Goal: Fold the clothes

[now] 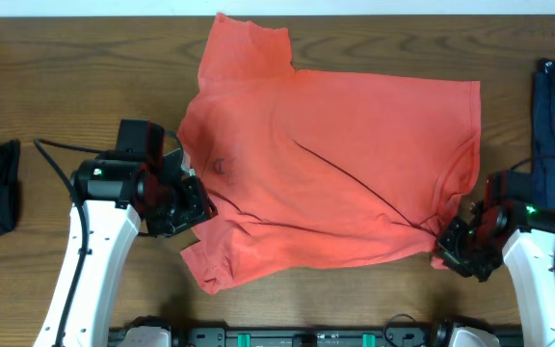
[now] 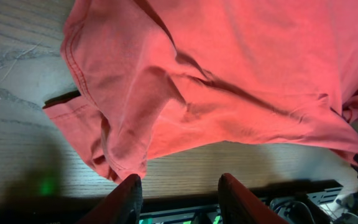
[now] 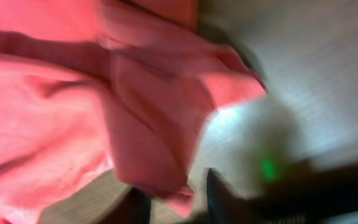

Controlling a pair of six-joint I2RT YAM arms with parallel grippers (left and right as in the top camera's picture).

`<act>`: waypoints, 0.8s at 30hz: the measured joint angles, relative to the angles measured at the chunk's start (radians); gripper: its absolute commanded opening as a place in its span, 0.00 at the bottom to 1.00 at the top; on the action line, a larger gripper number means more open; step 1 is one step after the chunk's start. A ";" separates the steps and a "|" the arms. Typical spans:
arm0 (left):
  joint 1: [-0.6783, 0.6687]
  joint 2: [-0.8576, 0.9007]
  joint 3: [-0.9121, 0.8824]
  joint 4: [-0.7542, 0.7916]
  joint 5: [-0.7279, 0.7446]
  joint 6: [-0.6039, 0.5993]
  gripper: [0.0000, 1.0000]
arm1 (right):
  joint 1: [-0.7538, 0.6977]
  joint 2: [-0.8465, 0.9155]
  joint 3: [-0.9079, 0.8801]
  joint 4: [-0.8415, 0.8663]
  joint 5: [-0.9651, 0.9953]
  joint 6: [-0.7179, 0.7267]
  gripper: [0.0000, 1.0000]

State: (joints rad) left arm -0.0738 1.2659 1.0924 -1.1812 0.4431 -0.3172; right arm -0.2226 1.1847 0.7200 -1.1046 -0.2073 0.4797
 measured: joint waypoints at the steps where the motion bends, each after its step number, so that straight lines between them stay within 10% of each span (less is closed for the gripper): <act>1: 0.000 0.000 0.000 0.001 0.000 0.000 0.43 | 0.000 0.000 0.001 0.024 -0.007 -0.010 0.68; 5: 0.000 0.000 0.000 0.001 0.003 0.000 0.43 | 0.000 0.007 0.089 0.045 -0.043 -0.085 0.99; 20: 0.000 0.000 0.000 0.044 0.004 0.003 0.50 | 0.000 0.304 0.338 0.140 0.007 -0.174 0.89; 24: 0.000 0.016 0.000 0.093 0.004 0.003 0.52 | 0.000 0.474 0.425 0.067 0.010 -0.204 0.99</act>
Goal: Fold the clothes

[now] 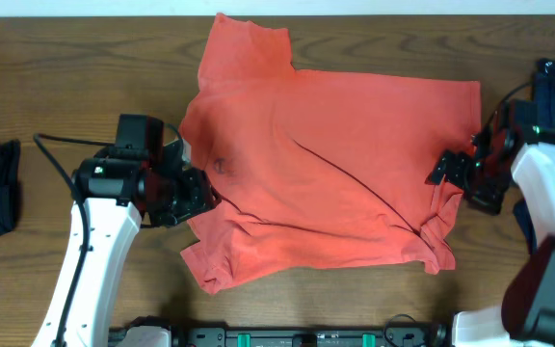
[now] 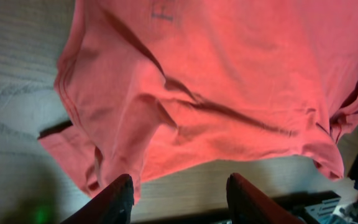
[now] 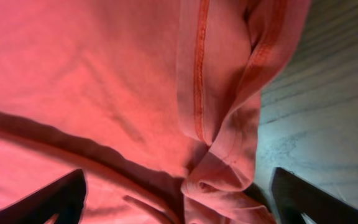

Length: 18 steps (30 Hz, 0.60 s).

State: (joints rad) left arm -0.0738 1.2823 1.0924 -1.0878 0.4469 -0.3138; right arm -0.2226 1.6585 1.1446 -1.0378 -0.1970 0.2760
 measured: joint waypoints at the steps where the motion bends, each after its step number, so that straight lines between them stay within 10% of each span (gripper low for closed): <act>1: 0.000 0.010 0.000 0.008 0.000 0.000 0.54 | 0.000 0.018 0.021 -0.006 0.000 -0.003 0.99; 18: 0.000 0.513 0.195 0.365 0.104 0.081 0.64 | -0.004 0.042 0.434 -0.118 -0.102 -0.223 0.99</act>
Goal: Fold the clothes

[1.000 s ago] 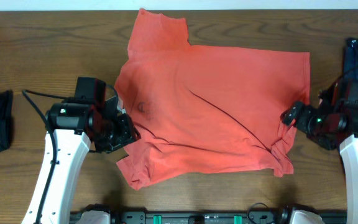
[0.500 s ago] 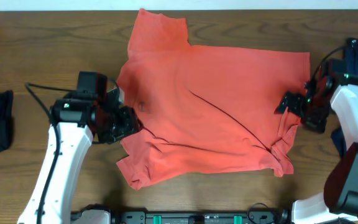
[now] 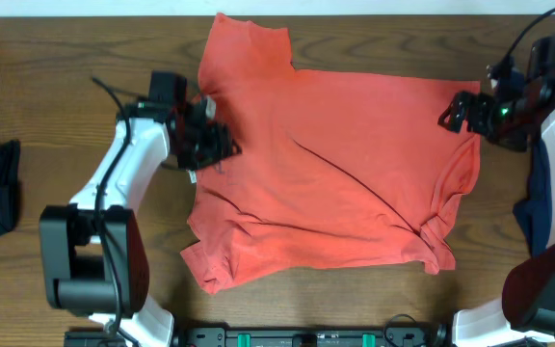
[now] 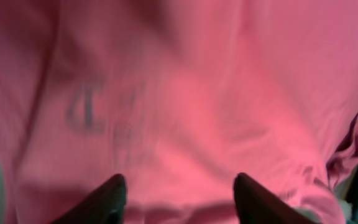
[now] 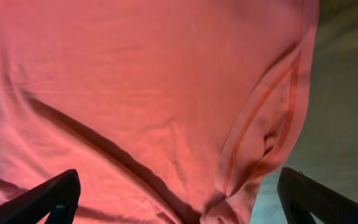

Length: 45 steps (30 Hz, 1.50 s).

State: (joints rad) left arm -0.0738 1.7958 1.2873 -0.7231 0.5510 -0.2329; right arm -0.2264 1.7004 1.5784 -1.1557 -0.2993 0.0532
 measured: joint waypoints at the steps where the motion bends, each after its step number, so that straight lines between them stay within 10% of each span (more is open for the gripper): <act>1: 0.000 0.015 0.040 0.007 -0.004 0.005 0.66 | -0.003 0.000 0.013 0.001 -0.002 -0.006 0.99; 13: 0.004 0.052 0.451 0.090 -0.267 0.098 0.80 | -0.121 0.111 0.084 -0.033 -0.179 -0.087 0.99; 28: 0.044 0.210 0.462 0.089 -0.314 0.126 0.89 | -0.134 0.431 0.519 -0.066 0.023 -0.116 0.99; 45: 0.044 0.256 0.462 0.078 -0.247 0.126 0.91 | -0.173 0.682 0.541 0.071 0.010 -0.203 0.99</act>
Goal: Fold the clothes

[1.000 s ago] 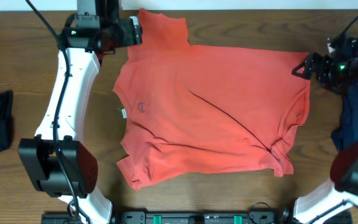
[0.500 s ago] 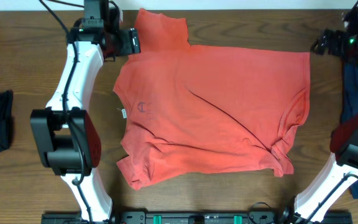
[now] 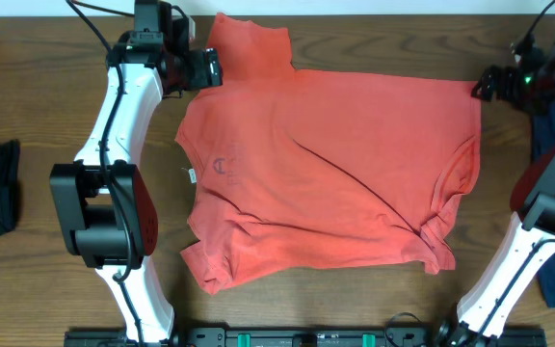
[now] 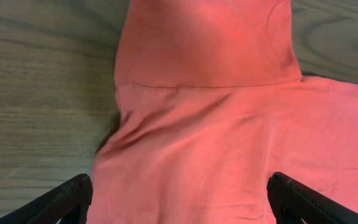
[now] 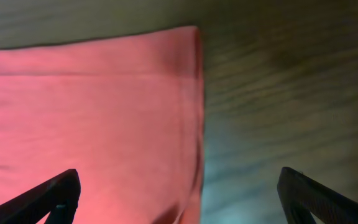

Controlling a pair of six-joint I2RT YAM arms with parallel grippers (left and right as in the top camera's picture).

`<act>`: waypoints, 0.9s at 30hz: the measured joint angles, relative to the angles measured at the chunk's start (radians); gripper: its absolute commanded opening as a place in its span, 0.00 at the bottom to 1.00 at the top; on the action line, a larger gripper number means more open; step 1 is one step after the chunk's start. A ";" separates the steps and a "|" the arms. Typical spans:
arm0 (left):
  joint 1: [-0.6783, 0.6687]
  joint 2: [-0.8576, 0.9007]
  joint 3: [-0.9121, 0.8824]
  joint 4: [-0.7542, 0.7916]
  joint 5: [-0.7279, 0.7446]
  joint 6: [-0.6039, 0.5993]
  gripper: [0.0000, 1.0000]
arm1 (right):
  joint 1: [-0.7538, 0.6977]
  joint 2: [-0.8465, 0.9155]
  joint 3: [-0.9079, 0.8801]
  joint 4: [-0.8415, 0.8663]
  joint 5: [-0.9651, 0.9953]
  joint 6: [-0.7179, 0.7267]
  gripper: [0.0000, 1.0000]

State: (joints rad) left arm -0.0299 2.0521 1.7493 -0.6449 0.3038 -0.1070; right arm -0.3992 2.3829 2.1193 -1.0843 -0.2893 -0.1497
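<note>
A coral T-shirt (image 3: pixel 335 169) lies spread on the wooden table, wrinkled along its near hem and right side. My left gripper (image 3: pixel 198 69) is open over the far left part of the shirt, beside the sleeve (image 4: pixel 204 43); both fingers (image 4: pixel 61 200) stand wide apart with only cloth (image 4: pixel 229 149) below. My right gripper (image 3: pixel 488 85) is open at the shirt's far right corner (image 5: pixel 188 34). Its fingers (image 5: pixel 48 196) straddle the hemmed edge (image 5: pixel 191 124) and hold nothing.
A black garment lies at the table's left edge. Dark navy clothing sits at the right edge, partly behind the right arm. A black rail (image 3: pixel 306 337) runs along the front edge.
My left gripper has moved from the shirt's left chest to the far left by the sleeve, uncovering the small chest print. My right gripper has shifted to the shirt's far right corner.
At first my left gripper was at the shirt's near left side and my right at its near right corner. The right was then midway up the right edge. Both were later farther back, and now stand open at the shirt's far corners.
</note>
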 measured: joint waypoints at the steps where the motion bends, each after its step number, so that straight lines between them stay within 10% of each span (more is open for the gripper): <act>1: 0.000 0.000 0.000 -0.002 0.006 0.000 0.92 | -0.003 0.009 -0.001 0.010 0.004 -0.002 0.99; 9: 0.000 0.000 0.000 -0.005 0.012 0.000 0.91 | -0.006 0.020 -0.001 0.113 0.013 -0.026 0.75; 27: 0.000 0.000 0.000 -0.029 0.013 0.000 0.92 | 0.026 0.107 -0.001 0.168 0.009 -0.046 0.76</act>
State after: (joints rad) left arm -0.0299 2.0521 1.7493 -0.6739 0.3168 -0.1070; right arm -0.3737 2.4897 2.1185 -0.9161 -0.2806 -0.1955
